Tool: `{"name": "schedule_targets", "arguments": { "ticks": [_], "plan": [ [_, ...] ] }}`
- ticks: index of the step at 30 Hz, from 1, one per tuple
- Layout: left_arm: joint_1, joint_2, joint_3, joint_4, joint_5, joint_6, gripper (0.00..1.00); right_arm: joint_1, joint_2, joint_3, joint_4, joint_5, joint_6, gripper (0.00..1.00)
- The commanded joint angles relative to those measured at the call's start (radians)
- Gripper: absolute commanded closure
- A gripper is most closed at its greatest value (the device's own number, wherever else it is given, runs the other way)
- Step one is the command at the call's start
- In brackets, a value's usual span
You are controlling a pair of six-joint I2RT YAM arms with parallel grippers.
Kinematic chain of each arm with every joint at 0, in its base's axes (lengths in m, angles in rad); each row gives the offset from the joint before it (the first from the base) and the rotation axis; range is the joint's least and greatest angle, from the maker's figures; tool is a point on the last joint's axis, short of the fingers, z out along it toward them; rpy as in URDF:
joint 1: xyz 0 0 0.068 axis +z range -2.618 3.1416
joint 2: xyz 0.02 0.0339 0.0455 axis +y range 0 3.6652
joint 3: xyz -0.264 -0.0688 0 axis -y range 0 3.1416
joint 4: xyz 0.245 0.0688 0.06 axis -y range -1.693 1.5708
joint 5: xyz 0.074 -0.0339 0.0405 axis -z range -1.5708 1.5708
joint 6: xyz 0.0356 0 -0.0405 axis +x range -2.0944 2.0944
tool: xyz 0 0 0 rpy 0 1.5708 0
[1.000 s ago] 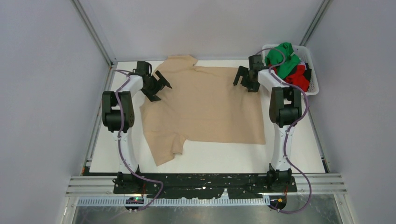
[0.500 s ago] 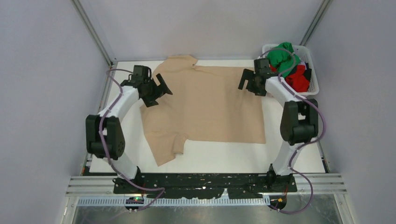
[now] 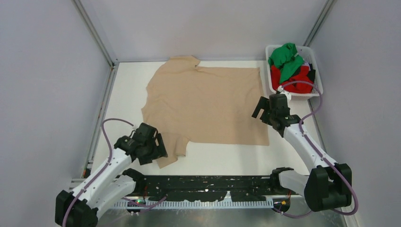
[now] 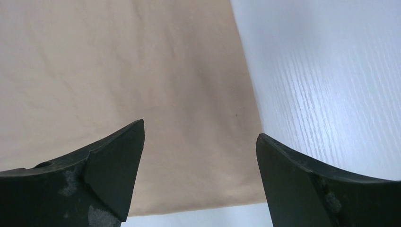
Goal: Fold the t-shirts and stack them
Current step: Grab the side of the flattened tshirt closest away from the robot with both arms
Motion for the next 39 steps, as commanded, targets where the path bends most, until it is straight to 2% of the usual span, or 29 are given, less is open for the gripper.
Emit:
{"name": "schedule_targets", "arguments": {
  "ticks": [1, 5, 8, 21, 24, 27, 29, 33, 39],
  "plan": [
    [-0.018, -0.158, -0.113, -0.016, -0.002, -0.077, 0.24, -0.004, -0.094, -0.044, 0.057, 0.058, 0.044, 0.05],
    [-0.018, -0.192, -0.16, 0.017, 0.021, -0.094, 0.28, -0.006, -0.119, -0.059, 0.057, 0.053, 0.037, 0.05],
    [-0.021, -0.162, -0.155, 0.032, 0.025, -0.083, 0.35, -0.005, -0.128, -0.07, 0.054, 0.064, 0.035, 0.05],
    [-0.084, 0.07, -0.122, 0.145, 0.052, -0.057, 0.52, -0.011, -0.11, -0.083, 0.051, 0.104, 0.016, 0.05],
    [-0.084, 0.131, -0.083, 0.115, -0.022, -0.026, 0.56, -0.013, -0.094, -0.08, 0.05, 0.102, 0.001, 0.05],
    [-0.085, 0.191, -0.064, 0.123, -0.012, 0.002, 0.6, -0.017, -0.091, -0.079, 0.05, 0.097, -0.003, 0.05],
    [-0.085, 0.217, -0.069, 0.16, 0.023, 0.012, 0.67, -0.02, -0.095, -0.079, 0.05, 0.097, -0.004, 0.05],
    [-0.086, 0.258, -0.085, 0.201, 0.071, 0.023, 1.0, -0.029, -0.112, -0.087, 0.041, 0.097, 0.006, 0.05],
    [-0.085, 0.213, -0.085, 0.14, 0.075, 0.049, 1.0, -0.054, -0.176, -0.113, -0.079, 0.139, 0.087, 0.05]
  ]
}}
